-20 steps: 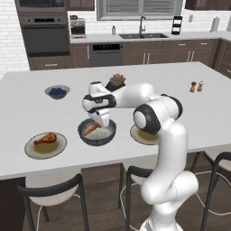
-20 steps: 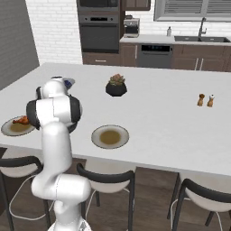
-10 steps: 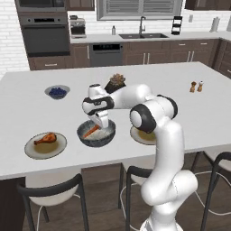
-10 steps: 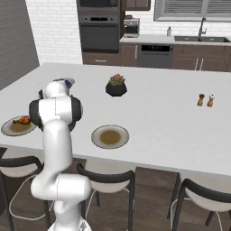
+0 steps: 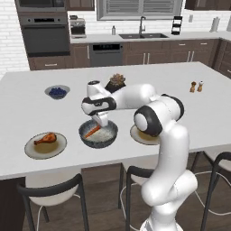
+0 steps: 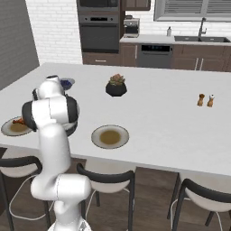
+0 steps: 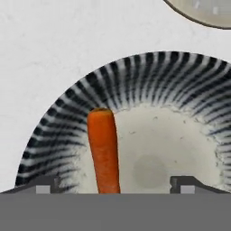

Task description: Pick the chicken drumstick and carrot from their plates and place them in the bowl. Then put the bowl in the fridge.

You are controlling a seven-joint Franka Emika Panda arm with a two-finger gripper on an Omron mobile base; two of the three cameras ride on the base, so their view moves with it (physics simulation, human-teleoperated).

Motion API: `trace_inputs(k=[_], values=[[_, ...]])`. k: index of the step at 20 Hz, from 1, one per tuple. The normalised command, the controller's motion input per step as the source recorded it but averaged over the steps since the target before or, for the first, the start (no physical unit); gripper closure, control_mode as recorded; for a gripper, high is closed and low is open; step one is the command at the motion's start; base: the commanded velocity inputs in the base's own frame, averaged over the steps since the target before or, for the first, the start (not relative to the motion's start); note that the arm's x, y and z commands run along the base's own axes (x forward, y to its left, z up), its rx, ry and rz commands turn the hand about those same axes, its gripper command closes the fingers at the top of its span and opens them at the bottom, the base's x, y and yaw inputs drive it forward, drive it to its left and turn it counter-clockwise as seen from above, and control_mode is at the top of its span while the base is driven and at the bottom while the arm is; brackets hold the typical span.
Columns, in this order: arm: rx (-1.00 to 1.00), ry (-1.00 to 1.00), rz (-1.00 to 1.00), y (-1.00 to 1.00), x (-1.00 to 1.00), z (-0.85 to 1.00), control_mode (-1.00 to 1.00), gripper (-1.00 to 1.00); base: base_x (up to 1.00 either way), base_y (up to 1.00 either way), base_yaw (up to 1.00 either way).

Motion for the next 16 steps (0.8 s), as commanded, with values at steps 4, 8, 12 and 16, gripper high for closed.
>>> trace_inputs(k=[4,8,12,16], values=[[0.09,-0.07,-0.04,-0.39,-0.89,0.37,-1.00,-1.00,0.00,0.00,0.00],[0.07,-0.09,0.00,-0.71,-1.00,0.24,-1.00,-1.00,0.00,0.00,0.00],[0.06,-0.18,-0.11,-0.44,-0.89,0.59,-1.00,-1.00,0.00,0.00,0.00],[0.05,0.01,-0.31,-0.43,-0.72,0.66,-1.00,-1.00,0.00,0.00,0.00]])
